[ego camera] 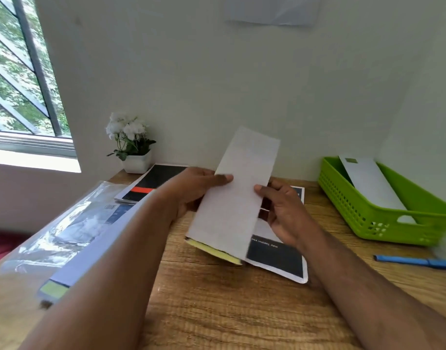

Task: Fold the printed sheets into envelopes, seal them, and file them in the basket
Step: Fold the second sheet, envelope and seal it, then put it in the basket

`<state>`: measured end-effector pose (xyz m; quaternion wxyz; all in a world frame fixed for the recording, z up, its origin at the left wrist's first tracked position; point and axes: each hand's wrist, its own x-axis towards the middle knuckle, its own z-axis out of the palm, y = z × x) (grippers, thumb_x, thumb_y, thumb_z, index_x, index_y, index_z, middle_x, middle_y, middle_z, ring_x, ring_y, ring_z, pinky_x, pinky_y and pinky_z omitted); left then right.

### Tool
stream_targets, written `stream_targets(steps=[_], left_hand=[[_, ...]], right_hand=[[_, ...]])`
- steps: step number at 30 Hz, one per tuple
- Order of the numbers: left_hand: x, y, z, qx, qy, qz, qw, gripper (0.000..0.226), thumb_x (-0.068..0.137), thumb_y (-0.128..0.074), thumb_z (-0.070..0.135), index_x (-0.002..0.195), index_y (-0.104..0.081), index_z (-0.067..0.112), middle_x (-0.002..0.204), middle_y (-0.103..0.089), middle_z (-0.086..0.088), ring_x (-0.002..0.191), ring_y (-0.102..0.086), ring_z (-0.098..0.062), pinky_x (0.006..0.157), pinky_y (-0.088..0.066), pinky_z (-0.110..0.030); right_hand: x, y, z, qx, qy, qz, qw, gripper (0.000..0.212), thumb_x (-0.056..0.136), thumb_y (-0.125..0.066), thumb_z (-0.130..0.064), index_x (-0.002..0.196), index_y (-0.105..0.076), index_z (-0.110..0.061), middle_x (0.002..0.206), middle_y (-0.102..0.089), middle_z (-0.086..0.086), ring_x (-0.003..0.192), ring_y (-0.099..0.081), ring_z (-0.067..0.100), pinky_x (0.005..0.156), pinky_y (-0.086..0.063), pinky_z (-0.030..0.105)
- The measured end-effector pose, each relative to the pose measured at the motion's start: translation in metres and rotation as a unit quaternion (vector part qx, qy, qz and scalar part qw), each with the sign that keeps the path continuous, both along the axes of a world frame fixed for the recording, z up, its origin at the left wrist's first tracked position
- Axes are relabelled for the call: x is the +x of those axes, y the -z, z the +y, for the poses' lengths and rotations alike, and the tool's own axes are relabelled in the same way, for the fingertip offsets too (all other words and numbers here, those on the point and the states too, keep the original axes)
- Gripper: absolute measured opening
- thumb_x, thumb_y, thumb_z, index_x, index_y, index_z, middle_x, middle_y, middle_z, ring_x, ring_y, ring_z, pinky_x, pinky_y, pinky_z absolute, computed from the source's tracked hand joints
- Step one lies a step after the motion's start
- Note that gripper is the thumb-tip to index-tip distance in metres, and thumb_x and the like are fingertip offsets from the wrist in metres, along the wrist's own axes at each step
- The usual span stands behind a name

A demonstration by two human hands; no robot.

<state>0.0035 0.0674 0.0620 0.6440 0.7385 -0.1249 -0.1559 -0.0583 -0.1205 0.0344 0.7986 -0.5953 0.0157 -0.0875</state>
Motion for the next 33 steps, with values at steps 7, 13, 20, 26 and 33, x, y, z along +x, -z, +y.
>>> stream_targets(steps=[7, 13, 20, 26, 33], left_hand=[[0.005, 0.008, -0.020, -0.269, -0.190, -0.043, 0.943, 0.007, 0.092, -0.064, 0.012, 0.096, -0.069, 0.009, 0.095, -0.075, -0.008, 0.086, -0.071, -0.024, 0.074, -0.059, -0.040], [0.005, 0.019, -0.025, -0.390, -0.201, 0.063, 0.896, 0.018, 0.092, -0.064, 0.017, 0.108, -0.064, 0.009, 0.100, -0.074, -0.010, 0.088, -0.072, -0.027, 0.074, -0.059, -0.045], [0.006, 0.025, -0.025, -0.416, -0.213, 0.164, 0.869, 0.027, 0.091, -0.060, 0.022, 0.118, -0.060, 0.015, 0.110, -0.072, -0.012, 0.097, -0.069, -0.034, 0.078, -0.057, -0.050], [-0.005, 0.021, -0.031, -0.444, -0.086, 0.164, 0.876, 0.041, 0.090, -0.055, 0.042, 0.118, -0.059, 0.014, 0.103, -0.070, -0.014, 0.092, -0.066, -0.034, 0.084, -0.053, -0.045], [-0.011, 0.030, -0.046, -0.442, 0.019, 0.170, 0.881, 0.078, 0.075, -0.057, 0.068, 0.126, -0.062, 0.009, 0.121, -0.068, -0.015, 0.118, -0.060, -0.034, 0.105, -0.039, -0.056]], right_hand=[[-0.003, 0.006, -0.007, -0.029, -0.104, 0.008, 0.994, 0.057, 0.073, -0.073, -0.012, 0.126, -0.056, -0.024, 0.110, -0.069, 0.009, 0.082, -0.066, 0.023, 0.063, -0.057, 0.034], [-0.001, 0.011, 0.003, -0.039, -0.073, -0.004, 0.997, 0.067, 0.075, -0.068, 0.015, 0.130, -0.055, -0.021, 0.103, -0.071, 0.010, 0.090, -0.069, 0.035, 0.065, -0.060, 0.036], [-0.005, 0.011, 0.001, -0.065, -0.110, -0.022, 0.992, 0.065, 0.078, -0.062, 0.017, 0.128, -0.057, -0.025, 0.107, -0.071, 0.012, 0.092, -0.070, 0.031, 0.068, -0.060, 0.035], [0.001, 0.015, 0.003, -0.025, -0.045, -0.028, 0.998, 0.050, 0.081, -0.065, 0.007, 0.121, -0.063, -0.023, 0.095, -0.073, 0.009, 0.071, -0.066, 0.021, 0.055, -0.055, 0.029], [0.006, 0.023, -0.003, -0.320, 0.122, -0.056, 0.938, 0.032, 0.090, -0.064, -0.015, 0.120, -0.066, -0.026, 0.081, -0.074, 0.001, 0.059, -0.060, 0.009, 0.058, -0.054, 0.031]])
